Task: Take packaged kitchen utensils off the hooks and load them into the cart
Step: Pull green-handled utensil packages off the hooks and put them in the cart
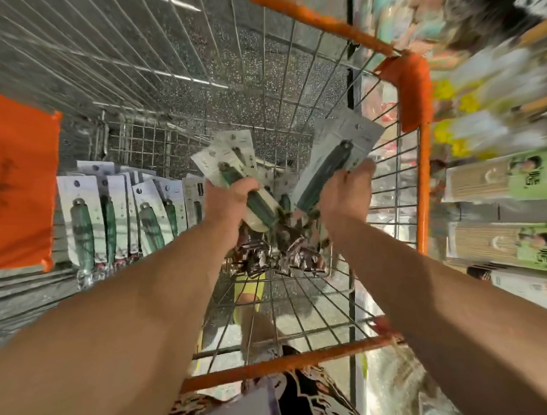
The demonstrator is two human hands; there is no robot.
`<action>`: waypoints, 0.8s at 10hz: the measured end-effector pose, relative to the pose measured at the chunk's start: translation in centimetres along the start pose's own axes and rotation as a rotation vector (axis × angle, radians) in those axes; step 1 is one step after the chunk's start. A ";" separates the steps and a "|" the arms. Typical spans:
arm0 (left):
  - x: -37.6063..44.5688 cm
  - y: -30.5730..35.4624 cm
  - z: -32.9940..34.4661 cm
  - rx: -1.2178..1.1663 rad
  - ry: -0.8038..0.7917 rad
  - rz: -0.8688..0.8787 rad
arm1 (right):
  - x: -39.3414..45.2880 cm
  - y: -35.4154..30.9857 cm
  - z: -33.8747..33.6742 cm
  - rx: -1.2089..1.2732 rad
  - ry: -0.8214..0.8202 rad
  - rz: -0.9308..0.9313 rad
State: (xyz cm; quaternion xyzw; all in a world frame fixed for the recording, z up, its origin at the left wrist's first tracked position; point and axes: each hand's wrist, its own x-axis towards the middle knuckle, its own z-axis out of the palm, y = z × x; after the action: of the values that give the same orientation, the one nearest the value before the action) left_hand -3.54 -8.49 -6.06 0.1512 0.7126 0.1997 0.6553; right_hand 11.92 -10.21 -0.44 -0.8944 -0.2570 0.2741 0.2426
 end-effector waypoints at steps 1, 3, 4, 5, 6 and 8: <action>-1.4 1.6 -1.4 -0.051 0.015 -0.003 | -0.6 -1.9 -1.0 0.082 0.026 0.010; -4.5 4.2 -4.2 -0.077 -0.104 0.052 | -3.2 -4.4 -3.1 0.187 0.007 0.068; -6.4 5.5 -5.4 -0.017 -0.144 0.064 | -4.7 -5.2 -4.4 0.273 0.046 0.085; -7.9 6.7 -7.3 0.063 -0.155 0.168 | -6.5 -6.3 -6.2 0.339 0.102 0.053; -10.7 7.6 -9.4 0.058 -0.169 0.169 | -9.4 -7.9 -8.9 0.369 0.038 0.053; -18.0 10.4 -9.9 0.096 -0.376 0.209 | -14.8 -11.5 -10.0 0.594 -0.311 0.063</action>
State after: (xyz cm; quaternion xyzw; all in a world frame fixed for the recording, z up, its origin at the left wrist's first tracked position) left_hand -12.17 -8.83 15.35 0.2899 0.5670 0.2005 0.7445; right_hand 3.69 -13.23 18.90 -0.7395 -0.1720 0.4776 0.4420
